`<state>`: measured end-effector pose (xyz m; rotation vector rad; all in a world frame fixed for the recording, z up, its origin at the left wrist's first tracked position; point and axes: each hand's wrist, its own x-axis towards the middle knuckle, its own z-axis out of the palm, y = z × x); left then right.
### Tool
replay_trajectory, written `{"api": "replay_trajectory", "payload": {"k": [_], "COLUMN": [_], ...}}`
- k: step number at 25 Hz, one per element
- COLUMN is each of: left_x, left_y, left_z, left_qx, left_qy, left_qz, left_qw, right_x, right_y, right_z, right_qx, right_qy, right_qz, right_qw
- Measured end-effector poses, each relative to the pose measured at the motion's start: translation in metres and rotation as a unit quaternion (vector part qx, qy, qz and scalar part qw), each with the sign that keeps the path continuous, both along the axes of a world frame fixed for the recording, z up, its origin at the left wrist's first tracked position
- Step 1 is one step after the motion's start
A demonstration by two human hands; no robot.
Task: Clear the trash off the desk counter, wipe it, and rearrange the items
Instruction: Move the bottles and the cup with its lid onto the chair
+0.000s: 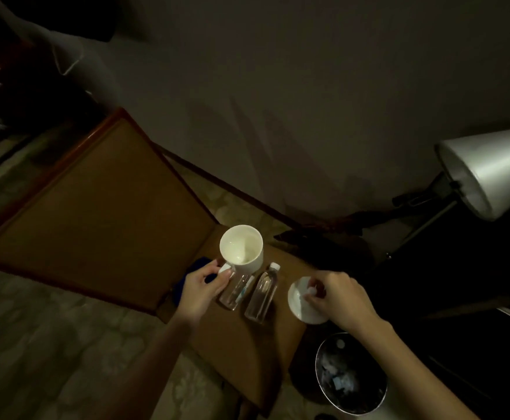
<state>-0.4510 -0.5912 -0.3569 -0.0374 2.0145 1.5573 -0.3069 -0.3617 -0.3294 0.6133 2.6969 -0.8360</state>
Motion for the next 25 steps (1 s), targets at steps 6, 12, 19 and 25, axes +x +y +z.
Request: {"api": "replay_trajectory", "payload": {"k": [6,12,19,25], "left_x": [-0.088,-0.145,-0.157,-0.165], "left_y": [-0.011,-0.014,-0.013,-0.015], "left_z": [-0.112,-0.213,-0.270,-0.266], "left_qx": [-0.044,-0.098,-0.089,-0.117], "left_qy": [0.028,0.009,-0.010,-0.009], "left_qz": [-0.045,-0.063,-0.067,-0.104], "left_qw": [0.998,0.993,0.994,0.988], "right_x": [-0.059,-0.104,-0.120,-0.122], "right_y": [-0.024,-0.034,-0.041,-0.053], "right_z": [-0.126,-0.213,-0.262,-0.264], "right_qx": [-0.014,0.036,0.059,0.045], "right_qy": [-0.090,-0.153,-0.209,-0.212], "right_qz": [-0.086,-0.131,-0.135,-0.136], "right_qw": [0.992,0.979,0.967,0.967]}}
